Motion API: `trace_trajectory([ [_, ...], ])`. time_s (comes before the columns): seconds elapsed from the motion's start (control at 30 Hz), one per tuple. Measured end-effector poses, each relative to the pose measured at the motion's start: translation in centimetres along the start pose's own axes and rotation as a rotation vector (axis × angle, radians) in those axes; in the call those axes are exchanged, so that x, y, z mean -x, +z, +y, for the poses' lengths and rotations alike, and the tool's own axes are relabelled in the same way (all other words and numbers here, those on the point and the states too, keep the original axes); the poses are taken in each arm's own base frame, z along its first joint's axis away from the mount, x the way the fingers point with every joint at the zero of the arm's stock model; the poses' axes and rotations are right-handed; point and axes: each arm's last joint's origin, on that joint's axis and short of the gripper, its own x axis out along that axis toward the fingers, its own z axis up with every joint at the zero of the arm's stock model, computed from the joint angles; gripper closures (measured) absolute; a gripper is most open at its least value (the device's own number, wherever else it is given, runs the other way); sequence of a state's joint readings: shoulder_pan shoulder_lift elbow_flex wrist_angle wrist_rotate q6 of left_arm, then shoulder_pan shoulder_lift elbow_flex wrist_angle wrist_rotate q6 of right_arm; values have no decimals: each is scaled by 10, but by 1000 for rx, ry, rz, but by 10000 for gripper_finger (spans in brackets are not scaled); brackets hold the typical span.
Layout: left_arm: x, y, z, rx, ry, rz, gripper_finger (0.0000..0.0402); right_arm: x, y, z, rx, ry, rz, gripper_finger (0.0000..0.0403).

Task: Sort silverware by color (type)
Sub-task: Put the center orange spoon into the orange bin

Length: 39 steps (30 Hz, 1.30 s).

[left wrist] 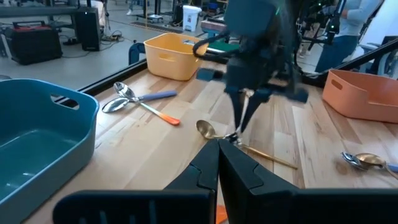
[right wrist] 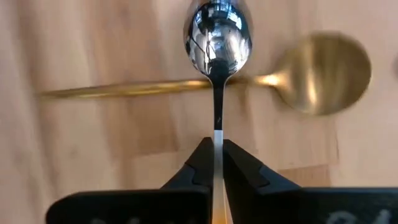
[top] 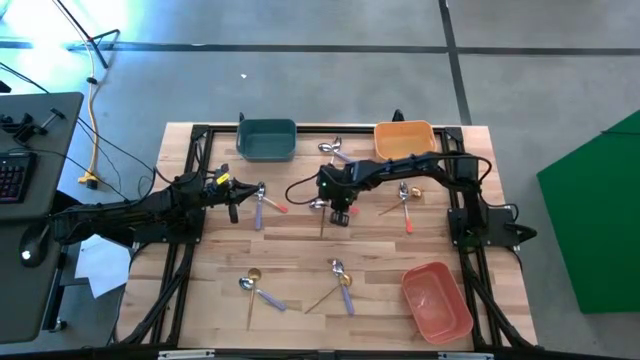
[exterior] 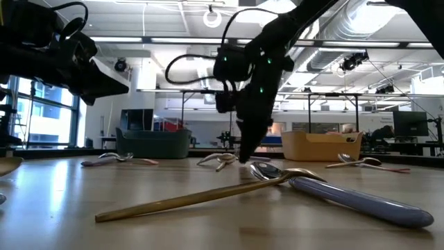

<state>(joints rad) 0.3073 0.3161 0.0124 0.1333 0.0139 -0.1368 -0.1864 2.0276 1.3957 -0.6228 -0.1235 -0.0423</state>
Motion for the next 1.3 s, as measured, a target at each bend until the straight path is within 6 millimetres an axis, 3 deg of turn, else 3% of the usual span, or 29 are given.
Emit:
trace_trajectory([
  [0.1,0,-1,0,0,-2,8,401,24,14,0,69,13,-31,398],
  [0.23,0,0,0,-2,-1,5,401,56,26,-16,107,-8,-7,399],
  [0.4,0,1,1,-9,29,-14,401,109,54,-52,137,-84,-175,399],
  [0.57,0,4,1,-26,43,-45,401,138,88,-93,161,-224,-366,400],
  [0.8,0,6,1,-41,65,-64,401,121,130,-130,145,-236,-461,400],
  [0.9,0,6,1,-43,71,-63,401,103,129,-135,135,-231,-493,400],
  [1.1,0,6,2,-66,90,-65,401,93,130,-137,96,-172,-499,400],
  [1.17,0,5,2,-64,91,-55,401,95,126,-134,114,-168,-465,400],
  [1.3,0,4,2,-47,92,-53,401,118,115,-119,111,-150,-380,400],
])
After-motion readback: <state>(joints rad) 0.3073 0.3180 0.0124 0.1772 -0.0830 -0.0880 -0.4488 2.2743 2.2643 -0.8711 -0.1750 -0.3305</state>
